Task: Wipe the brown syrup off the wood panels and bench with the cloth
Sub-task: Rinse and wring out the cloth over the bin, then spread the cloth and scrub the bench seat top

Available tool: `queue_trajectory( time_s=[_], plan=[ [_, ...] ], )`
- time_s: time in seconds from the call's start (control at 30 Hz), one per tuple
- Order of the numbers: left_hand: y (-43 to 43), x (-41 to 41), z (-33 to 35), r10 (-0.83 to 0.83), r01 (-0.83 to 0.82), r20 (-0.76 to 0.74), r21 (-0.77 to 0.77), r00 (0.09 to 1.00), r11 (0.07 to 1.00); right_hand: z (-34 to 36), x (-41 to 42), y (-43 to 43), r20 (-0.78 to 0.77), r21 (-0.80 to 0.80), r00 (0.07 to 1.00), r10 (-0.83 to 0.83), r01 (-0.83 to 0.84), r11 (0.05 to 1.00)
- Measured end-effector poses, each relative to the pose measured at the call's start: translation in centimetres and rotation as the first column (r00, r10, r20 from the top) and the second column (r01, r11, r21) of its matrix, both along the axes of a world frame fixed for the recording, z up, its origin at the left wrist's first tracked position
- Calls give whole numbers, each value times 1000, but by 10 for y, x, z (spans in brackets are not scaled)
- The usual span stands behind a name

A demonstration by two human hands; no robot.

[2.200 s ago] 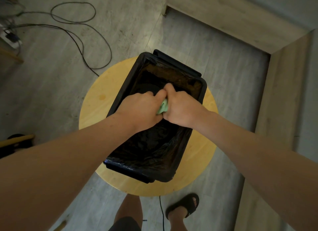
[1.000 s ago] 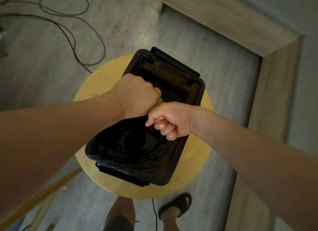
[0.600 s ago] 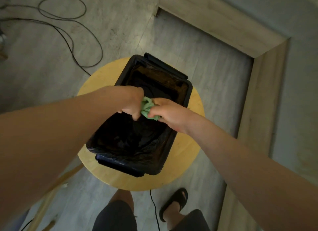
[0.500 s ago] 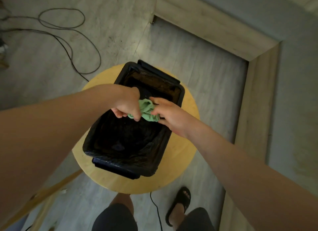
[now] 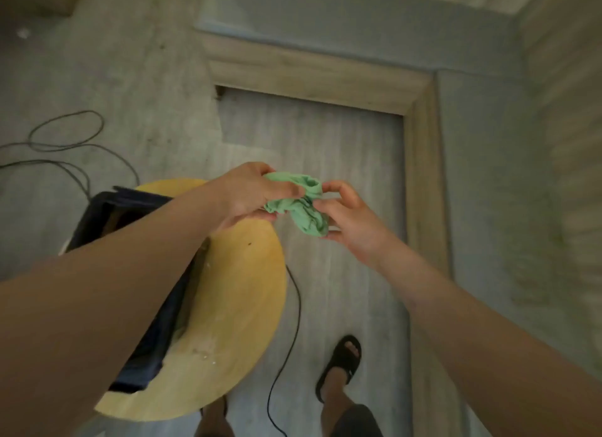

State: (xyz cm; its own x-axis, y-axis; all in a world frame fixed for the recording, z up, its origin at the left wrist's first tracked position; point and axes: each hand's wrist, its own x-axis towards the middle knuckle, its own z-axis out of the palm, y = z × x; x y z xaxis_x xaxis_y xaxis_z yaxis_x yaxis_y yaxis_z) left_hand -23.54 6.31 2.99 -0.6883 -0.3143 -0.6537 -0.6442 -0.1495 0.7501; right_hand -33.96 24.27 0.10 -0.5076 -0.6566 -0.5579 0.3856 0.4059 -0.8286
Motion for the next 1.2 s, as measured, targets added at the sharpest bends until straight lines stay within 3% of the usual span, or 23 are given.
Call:
queue_trajectory(
  time_s=[0.17, 0.3, 0.43, 0.7, 0.9, 1.03, 1.13, 1.2],
  plan=[
    [94, -112, 27, -61, 84, -167, 139, 984, 987, 29, -102, 91, -52, -46, 988, -148, 146, 988],
    [156, -177, 58, -120, 130, -181, 43, 976, 991, 56, -167, 148, -154, -64, 967, -202, 194, 979],
    [202, -236, 85, -88, 75, -177, -76, 980, 994, 79, -215, 195, -252, -45, 933, -256, 253, 966],
    [272, -354, 118, -70, 84, -239, 52, 969, 995, 104, -293, 258, -351, -52, 822, -448, 461, 886],
    [260, -440, 148, -279, 247, -246, -152, 928, 957, 145, -361, 253, -345, -111, 823, -451, 441, 891],
    [209, -503, 188, -515, 511, -262, -89, 816, 855, 174, -423, 204, -488, -151, 777, -398, 374, 915],
    [158, -552, 209, -609, 648, -355, -11, 710, 762, 192, -472, 173, -409, -224, 736, -540, 492, 841],
    [117, -592, 213, -638, 684, -354, 7, 684, 730, 203, -508, 154, -355, -226, 683, -638, 600, 767]
  ],
)
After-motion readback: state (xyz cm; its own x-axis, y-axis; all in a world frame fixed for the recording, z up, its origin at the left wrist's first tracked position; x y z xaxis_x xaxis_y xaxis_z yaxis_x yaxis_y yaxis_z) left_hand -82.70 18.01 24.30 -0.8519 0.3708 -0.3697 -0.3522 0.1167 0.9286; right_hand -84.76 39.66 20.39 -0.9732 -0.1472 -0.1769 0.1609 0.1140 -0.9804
